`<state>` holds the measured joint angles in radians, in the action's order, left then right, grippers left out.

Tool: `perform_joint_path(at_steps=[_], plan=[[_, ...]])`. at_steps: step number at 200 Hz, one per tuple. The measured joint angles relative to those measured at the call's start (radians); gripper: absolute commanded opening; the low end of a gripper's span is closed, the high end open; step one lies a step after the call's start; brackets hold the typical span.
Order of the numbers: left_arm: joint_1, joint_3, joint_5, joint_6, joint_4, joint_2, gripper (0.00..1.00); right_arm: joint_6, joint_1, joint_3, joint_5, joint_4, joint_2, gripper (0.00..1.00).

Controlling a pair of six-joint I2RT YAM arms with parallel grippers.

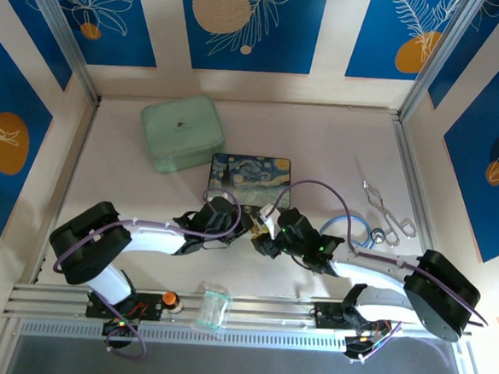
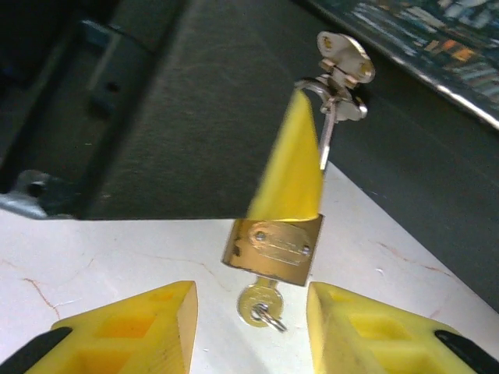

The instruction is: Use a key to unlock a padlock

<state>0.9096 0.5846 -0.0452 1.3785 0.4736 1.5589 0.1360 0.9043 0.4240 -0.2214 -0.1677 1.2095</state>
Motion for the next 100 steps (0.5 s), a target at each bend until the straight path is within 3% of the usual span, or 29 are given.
perform_joint_path(at_steps=[32, 60, 79, 100], plan=[[0.000, 0.000, 0.000, 0.000, 0.000, 0.000, 0.00, -0.026, 0.039, 0.013, -0.064, 0.010, 0.065, 0.37], [0.000, 0.000, 0.000, 0.000, 0.000, 0.000, 0.00, -0.036, 0.050, 0.021, -0.129, 0.018, 0.096, 0.29], [0.000, 0.000, 0.000, 0.000, 0.001, 0.000, 0.00, -0.043, 0.056, 0.021, -0.154, 0.011, 0.096, 0.18], [0.000, 0.000, 0.000, 0.000, 0.005, 0.000, 0.00, -0.054, 0.062, 0.022, -0.156, 0.003, 0.096, 0.16]])
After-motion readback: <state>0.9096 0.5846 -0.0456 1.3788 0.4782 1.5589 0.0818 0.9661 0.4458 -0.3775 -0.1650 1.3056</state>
